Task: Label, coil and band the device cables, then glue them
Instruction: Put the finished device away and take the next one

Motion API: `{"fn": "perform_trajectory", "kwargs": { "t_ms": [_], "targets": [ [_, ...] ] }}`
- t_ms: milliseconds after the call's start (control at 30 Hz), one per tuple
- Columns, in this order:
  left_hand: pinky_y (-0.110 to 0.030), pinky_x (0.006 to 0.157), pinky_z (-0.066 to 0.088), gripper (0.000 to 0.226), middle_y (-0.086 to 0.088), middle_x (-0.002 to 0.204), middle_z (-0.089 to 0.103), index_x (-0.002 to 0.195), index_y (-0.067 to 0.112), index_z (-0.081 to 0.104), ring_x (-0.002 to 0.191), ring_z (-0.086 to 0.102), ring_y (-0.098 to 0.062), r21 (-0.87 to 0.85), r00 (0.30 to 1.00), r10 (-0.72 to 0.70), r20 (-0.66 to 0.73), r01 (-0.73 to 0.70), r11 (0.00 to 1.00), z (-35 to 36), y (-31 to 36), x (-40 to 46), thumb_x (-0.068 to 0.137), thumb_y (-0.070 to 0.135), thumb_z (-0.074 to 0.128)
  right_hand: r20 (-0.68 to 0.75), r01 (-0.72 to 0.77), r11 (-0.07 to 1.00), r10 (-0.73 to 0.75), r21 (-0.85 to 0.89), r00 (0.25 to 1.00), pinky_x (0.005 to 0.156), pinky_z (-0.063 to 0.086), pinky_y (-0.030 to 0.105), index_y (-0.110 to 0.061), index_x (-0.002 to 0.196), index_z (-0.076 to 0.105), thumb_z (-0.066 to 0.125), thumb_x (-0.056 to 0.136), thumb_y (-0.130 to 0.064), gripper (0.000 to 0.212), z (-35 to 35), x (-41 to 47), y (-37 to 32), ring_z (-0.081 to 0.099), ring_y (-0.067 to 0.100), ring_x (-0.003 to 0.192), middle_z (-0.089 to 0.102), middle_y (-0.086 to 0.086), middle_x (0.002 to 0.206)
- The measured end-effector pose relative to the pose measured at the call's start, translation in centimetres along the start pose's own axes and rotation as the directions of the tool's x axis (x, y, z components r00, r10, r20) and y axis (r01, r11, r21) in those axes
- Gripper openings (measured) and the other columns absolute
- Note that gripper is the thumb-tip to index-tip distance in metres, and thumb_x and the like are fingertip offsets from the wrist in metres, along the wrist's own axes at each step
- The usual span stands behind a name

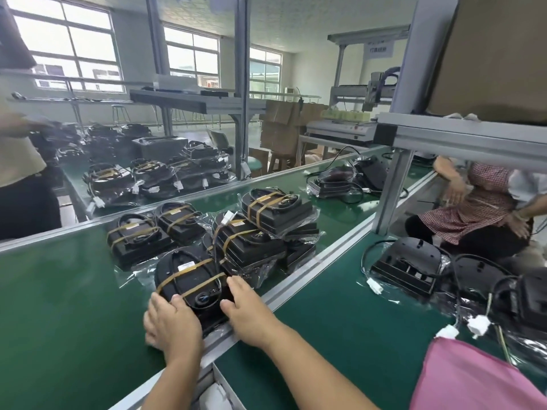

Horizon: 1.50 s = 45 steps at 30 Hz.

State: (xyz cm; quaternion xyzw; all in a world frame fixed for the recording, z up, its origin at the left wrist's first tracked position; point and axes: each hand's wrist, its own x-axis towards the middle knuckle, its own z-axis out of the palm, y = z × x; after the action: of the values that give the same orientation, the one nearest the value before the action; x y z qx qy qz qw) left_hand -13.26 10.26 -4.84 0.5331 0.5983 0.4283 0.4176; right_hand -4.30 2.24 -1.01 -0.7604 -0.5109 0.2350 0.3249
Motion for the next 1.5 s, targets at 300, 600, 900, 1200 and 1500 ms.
{"fn": "perform_trajectory", "kwargs": {
  "t_ms": [300,600,900,1200,1500],
  "targets": [
    [-0.046,0.114,0.009,0.039,-0.005,0.149,0.038,0.135,0.011,0.051,0.140,0.027,-0.022,0.068,0.853,0.522,0.014,-0.522,0.850,1.5,2.6,-6.7,0.098,0.018,0.043,-0.221,-0.116,0.965,0.063,-0.234,0.973,0.121,0.002,0.042,-0.017,0.152,0.022,0.031,0.105,-0.029,0.049,-5.4,-3.5,4.2,0.014,0.014,0.147,0.022,-0.004,0.158],
    [-0.037,0.120,-0.011,0.054,0.018,0.160,0.003,0.151,0.040,0.013,0.147,-0.006,-0.001,-0.220,0.466,0.445,0.765,-0.460,0.860,11.3,6.4,-17.6,0.102,0.045,0.032,-0.529,-0.531,0.816,0.354,-0.228,0.771,0.115,-0.009,0.056,-0.034,0.153,0.012,0.028,0.103,-0.046,0.054,-12.2,-13.3,11.3,0.000,0.009,0.149,0.007,-0.015,0.161],
    [-0.036,0.112,0.034,0.049,0.001,0.143,0.049,0.140,0.019,0.048,0.133,0.043,-0.015,-0.284,0.287,0.344,0.894,-0.230,0.931,18.8,10.1,-25.8,0.099,0.045,0.043,-0.868,-0.613,0.770,0.170,-0.179,0.466,0.116,0.007,0.044,-0.023,0.148,0.034,0.041,0.101,-0.035,0.049,-18.2,-20.7,13.5,0.022,0.014,0.144,0.033,-0.005,0.154],
    [-0.045,0.116,0.027,0.055,-0.001,0.154,0.036,0.149,0.023,0.035,0.138,0.037,-0.025,-0.175,-0.002,0.179,0.984,-0.242,0.955,22.0,13.1,-33.0,0.100,0.048,0.037,-0.869,-0.767,0.583,0.491,0.268,0.070,0.112,0.027,0.047,0.003,0.146,0.028,0.039,0.100,-0.044,0.067,-27.3,-25.8,19.2,0.029,0.039,0.139,0.030,0.024,0.151],
    [-0.038,0.104,0.041,0.047,-0.008,0.141,0.051,0.139,0.019,0.048,0.124,0.051,-0.025,-0.098,-0.017,0.096,0.995,-0.177,0.979,22.4,12.7,-34.9,0.099,0.043,0.038,-0.498,-0.259,0.496,0.865,0.829,0.062,0.087,0.054,0.043,-0.001,0.125,0.058,0.066,0.083,-0.046,0.062,-29.0,-25.6,21.8,0.065,0.034,0.098,0.065,0.017,0.115]
  ]
}}
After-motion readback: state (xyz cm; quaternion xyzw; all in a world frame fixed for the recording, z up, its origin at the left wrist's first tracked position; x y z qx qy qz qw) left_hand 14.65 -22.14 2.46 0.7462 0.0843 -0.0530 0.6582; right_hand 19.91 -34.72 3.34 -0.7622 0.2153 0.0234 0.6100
